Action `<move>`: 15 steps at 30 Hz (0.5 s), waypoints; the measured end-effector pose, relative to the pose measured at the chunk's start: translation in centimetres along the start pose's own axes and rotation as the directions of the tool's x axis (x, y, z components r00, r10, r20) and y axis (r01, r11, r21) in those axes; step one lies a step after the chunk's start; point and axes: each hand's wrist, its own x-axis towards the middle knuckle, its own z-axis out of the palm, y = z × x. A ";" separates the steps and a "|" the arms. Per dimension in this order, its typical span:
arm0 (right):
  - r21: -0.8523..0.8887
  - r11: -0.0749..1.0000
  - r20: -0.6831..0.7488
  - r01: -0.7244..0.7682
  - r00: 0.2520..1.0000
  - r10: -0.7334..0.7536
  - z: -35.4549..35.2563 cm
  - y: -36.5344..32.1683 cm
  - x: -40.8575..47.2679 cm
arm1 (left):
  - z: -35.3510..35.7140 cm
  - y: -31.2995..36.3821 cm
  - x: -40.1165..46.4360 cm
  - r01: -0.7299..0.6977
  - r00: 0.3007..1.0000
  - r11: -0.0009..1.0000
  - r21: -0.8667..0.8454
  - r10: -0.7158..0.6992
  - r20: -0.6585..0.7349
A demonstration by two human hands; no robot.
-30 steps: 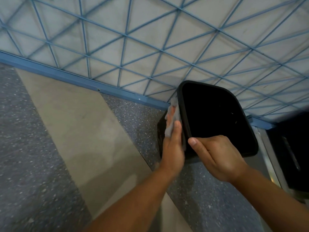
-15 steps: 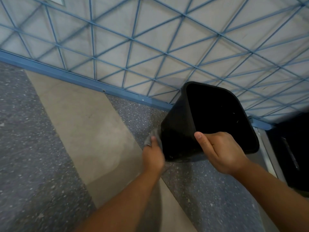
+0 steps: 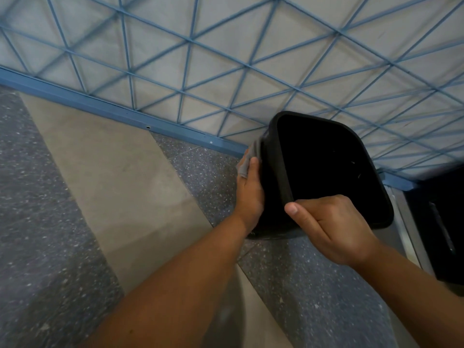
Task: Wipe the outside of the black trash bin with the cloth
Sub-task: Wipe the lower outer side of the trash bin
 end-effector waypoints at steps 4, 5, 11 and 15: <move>-0.034 0.999 0.018 -0.014 1.000 0.014 0.1 0.2 0.0 | -2.7 -3.8 1.4 0.181 0.983 0.982 -0.050 -0.181 0.020; -0.043 0.999 0.022 -0.019 1.000 0.020 0.1 0.2 0.0 | -3.0 -3.9 1.0 0.194 0.981 0.980 -0.033 -0.194 0.000; -0.043 0.998 0.009 -0.056 0.998 0.057 0.1 -0.2 0.1 | -3.6 -4.2 -4.5 0.218 0.969 0.976 0.022 -0.214 -0.126; -0.046 0.996 0.005 -0.077 0.997 0.077 0.1 -0.2 0.0 | -5.0 -3.0 -6.5 0.199 0.943 0.980 -0.028 -0.199 -0.265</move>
